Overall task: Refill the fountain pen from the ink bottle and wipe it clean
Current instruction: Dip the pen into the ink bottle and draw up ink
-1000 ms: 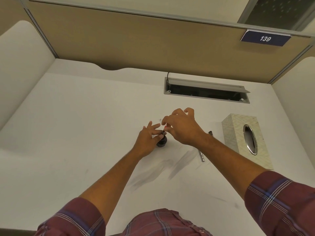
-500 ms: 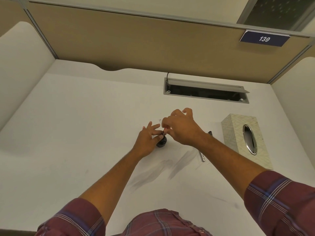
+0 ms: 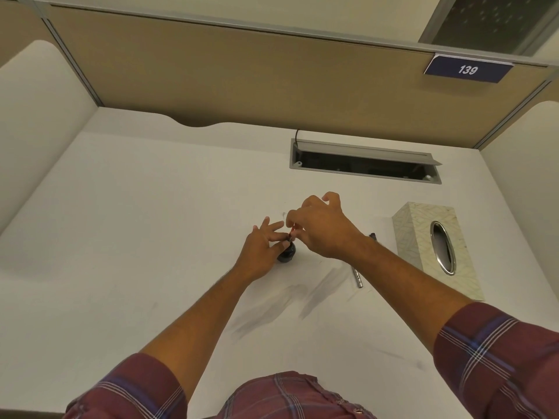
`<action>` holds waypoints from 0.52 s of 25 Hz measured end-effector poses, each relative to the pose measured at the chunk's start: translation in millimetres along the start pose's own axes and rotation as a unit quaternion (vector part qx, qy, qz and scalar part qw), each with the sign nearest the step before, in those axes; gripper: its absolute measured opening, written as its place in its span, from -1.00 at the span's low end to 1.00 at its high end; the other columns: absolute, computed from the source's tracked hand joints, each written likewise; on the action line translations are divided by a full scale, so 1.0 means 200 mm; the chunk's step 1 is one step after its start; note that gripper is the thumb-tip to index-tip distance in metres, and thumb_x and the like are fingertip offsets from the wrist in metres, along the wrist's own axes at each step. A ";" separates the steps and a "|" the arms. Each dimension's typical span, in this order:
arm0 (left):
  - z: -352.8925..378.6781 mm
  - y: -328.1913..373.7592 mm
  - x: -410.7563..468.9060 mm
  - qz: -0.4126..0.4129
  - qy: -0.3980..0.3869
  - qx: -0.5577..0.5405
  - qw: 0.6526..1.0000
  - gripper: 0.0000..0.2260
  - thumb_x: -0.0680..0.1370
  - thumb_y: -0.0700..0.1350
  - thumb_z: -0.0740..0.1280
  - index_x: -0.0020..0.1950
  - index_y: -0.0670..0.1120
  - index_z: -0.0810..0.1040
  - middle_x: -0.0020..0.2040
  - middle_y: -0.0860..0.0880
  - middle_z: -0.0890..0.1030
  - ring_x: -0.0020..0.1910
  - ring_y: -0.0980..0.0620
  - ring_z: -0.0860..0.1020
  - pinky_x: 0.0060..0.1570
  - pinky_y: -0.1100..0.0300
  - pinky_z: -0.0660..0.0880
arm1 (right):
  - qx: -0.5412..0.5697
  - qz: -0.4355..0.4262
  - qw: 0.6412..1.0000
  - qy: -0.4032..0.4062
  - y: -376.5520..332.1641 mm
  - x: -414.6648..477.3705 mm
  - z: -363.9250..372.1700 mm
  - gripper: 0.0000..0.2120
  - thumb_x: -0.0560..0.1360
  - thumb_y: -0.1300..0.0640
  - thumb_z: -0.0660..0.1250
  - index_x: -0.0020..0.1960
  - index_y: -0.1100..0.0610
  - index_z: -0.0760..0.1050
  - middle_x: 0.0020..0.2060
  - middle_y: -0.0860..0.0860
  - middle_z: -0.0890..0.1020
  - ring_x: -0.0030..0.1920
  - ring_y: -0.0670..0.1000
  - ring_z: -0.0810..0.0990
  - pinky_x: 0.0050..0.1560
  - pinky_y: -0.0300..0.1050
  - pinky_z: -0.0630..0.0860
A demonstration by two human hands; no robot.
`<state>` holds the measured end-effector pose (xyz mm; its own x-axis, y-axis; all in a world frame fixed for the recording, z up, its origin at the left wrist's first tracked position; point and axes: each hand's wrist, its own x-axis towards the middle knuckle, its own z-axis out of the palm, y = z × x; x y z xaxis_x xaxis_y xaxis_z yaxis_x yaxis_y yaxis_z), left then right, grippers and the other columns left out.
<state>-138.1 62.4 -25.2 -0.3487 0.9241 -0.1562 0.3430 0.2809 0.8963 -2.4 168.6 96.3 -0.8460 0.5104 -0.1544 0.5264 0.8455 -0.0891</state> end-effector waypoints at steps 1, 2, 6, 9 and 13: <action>0.00 -0.01 0.00 0.001 -0.001 0.000 1.000 -0.78 0.68 -0.14 0.38 0.29 -0.01 0.74 0.60 -0.03 0.47 0.73 -0.08 0.10 0.69 -0.21 -0.14 | -0.015 -0.007 1.000 0.001 0.00 0.00 0.00 -0.84 0.59 -0.03 0.38 0.16 -0.10 0.57 0.11 -0.04 0.66 0.33 0.02 0.45 0.43 0.22 0.10; 0.01 -0.01 0.00 0.000 -0.002 0.001 1.000 -0.77 0.68 -0.14 0.38 0.30 0.00 0.73 0.60 -0.02 0.47 0.73 -0.08 0.10 0.69 -0.21 -0.13 | -0.031 -0.010 0.999 0.005 0.00 0.01 0.00 -0.88 0.59 -0.02 0.37 0.12 -0.09 0.59 0.09 -0.03 0.67 0.32 0.02 0.46 0.43 0.23 0.09; 0.02 0.00 0.00 -0.007 -0.003 0.017 1.000 -0.76 0.70 -0.12 0.36 0.33 -0.01 0.71 0.62 -0.01 0.45 0.73 -0.08 0.12 0.69 -0.17 -0.12 | -0.046 0.004 0.999 0.007 -0.01 0.00 0.00 -0.77 0.64 -0.13 0.21 0.04 -0.06 0.59 -0.03 -0.06 0.68 0.26 0.03 0.48 0.42 0.25 0.08; 0.01 0.00 -0.01 -0.001 -0.005 0.013 1.000 -0.76 0.70 -0.13 0.35 0.33 -0.01 0.72 0.62 -0.01 0.45 0.73 -0.08 0.11 0.69 -0.16 -0.13 | -0.038 0.011 0.999 0.013 -0.02 0.00 0.01 -0.74 0.65 -0.16 0.18 0.08 -0.05 0.57 -0.02 -0.06 0.69 0.26 0.03 0.48 0.42 0.25 0.10; 0.00 0.00 -0.01 0.001 -0.004 0.013 1.000 -0.77 0.69 -0.14 0.37 0.30 -0.01 0.73 0.61 -0.02 0.46 0.73 -0.07 0.10 0.69 -0.15 -0.16 | -0.031 -0.008 0.999 0.006 -0.01 0.00 0.02 -0.84 0.60 -0.06 0.35 0.16 -0.10 0.57 0.06 -0.04 0.68 0.29 0.03 0.47 0.42 0.23 0.10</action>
<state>-138.0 60.5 -23.9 -0.3405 0.9269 -0.1580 0.3657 0.2854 0.8859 -3.4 166.9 93.1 -0.8557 0.4979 -0.1413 0.5065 0.8617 -0.0307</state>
